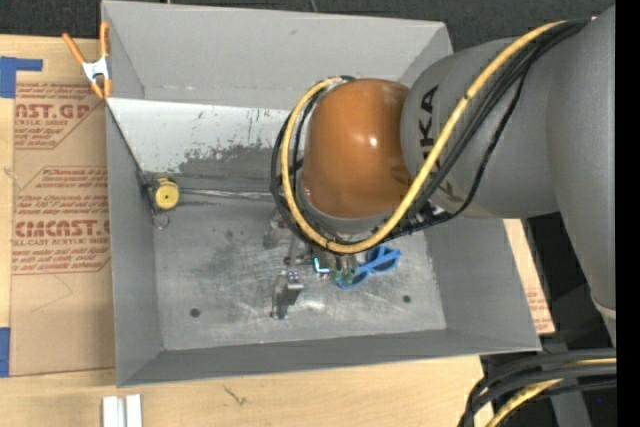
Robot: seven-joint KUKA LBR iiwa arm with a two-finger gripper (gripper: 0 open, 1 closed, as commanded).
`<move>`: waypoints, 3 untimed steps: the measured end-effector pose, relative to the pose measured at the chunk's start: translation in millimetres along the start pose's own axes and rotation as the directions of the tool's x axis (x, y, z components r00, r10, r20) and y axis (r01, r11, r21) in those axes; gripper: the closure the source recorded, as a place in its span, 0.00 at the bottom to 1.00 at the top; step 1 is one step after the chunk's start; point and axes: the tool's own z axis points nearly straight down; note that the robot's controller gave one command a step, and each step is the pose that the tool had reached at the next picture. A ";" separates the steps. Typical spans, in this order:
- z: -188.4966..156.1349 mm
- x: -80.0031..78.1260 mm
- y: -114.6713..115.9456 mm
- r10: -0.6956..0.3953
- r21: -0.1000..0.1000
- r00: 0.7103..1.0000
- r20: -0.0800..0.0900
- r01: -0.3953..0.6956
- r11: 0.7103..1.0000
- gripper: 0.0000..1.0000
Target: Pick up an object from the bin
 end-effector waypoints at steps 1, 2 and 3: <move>96.7 -52.1 -11.3 -0.382 0.002 0.924 0.014 0.382 0.924 0.00; 90.8 2.5 -39.4 -0.460 0.002 0.888 0.004 0.460 0.888 0.00; 32.7 2.4 80.4 -0.354 -0.002 0.935 0.014 0.354 0.935 0.00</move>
Offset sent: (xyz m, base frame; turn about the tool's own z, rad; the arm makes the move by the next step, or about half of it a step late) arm 0.0494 -0.0134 -0.0999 -0.3912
